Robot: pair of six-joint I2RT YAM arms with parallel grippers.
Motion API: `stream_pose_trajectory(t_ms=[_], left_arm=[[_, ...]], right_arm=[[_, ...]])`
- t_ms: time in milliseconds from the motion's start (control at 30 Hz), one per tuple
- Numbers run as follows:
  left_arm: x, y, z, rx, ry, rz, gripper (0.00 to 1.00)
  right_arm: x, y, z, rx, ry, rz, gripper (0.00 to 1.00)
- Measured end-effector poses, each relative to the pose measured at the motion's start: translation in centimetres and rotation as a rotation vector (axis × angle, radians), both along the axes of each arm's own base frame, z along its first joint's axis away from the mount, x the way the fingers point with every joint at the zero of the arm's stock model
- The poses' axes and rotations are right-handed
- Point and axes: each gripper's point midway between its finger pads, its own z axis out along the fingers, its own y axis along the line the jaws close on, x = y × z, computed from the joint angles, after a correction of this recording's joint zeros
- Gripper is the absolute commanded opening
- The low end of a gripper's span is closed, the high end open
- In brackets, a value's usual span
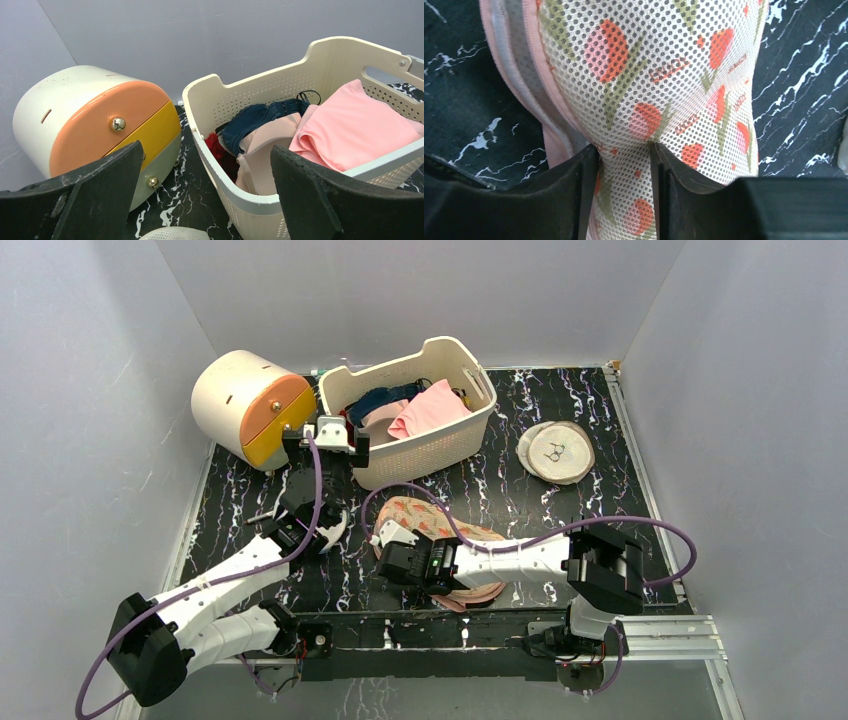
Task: Unzip the laundry bag and remove the bra
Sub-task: Open the laundry bag at the center of the board.
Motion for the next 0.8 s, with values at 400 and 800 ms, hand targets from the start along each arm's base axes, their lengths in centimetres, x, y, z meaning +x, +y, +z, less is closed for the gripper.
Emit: stream_pose_trajectory(t_ms=[400,800], left_arm=[[0.1,-0.2,-0.2,0.003,0.013,-0.005,0.98],[0.1,-0.4,-0.5,-0.002,0.025,-0.015,0.98]], right_arm=[[0.6,-0.5,1.7,0.033,-0.054,-0.050,0.07],[2.9,-0.8,5.5,0.255,0.025,-0.170,0.00]])
